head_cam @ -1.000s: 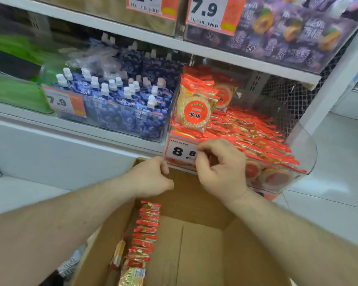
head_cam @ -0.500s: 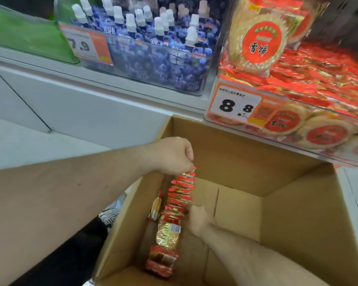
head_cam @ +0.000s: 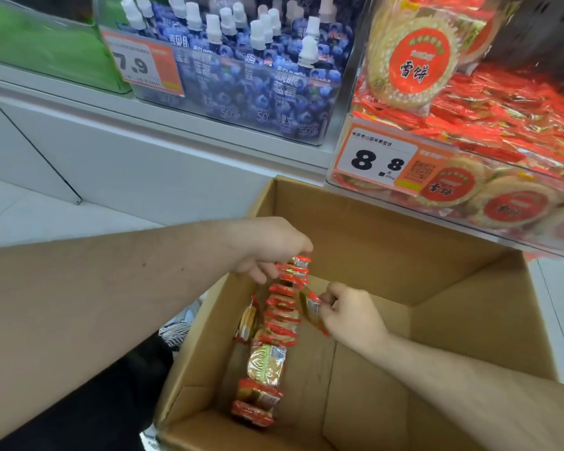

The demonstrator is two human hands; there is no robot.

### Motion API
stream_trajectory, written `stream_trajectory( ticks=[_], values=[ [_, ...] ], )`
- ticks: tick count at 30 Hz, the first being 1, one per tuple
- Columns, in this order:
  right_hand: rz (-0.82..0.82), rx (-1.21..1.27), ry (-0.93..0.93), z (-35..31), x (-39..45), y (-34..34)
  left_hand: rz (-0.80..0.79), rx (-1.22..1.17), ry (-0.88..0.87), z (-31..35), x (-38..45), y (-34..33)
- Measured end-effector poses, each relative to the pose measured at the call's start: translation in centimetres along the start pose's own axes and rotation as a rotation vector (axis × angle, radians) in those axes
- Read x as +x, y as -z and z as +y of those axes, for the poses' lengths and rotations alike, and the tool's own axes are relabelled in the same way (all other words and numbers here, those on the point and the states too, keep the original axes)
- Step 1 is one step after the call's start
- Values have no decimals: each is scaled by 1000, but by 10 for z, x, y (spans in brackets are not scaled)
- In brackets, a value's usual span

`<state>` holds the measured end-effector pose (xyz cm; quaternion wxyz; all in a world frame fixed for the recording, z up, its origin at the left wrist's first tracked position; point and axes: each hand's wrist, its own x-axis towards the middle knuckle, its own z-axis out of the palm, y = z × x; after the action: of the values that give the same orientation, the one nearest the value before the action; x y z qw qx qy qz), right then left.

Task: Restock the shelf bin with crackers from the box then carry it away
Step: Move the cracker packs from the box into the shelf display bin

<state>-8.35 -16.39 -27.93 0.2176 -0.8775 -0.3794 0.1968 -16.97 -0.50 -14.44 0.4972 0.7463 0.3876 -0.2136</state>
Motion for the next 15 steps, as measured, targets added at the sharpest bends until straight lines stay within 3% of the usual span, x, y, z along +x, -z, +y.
stream_trajectory(
  ticks=[5,10,13,15],
  values=[
    [332,167,339,-16,-25,45,-104,-282,190,0,-5,-7],
    [450,208,700,-35,-32,41,-51,-486,77,-1,-5,-6],
    [367,268,664,-33,-28,33,58,-510,10,-5,0,1],
    [285,293,438,-28,-29,20,119,-463,-36,-8,4,6]
  ],
)
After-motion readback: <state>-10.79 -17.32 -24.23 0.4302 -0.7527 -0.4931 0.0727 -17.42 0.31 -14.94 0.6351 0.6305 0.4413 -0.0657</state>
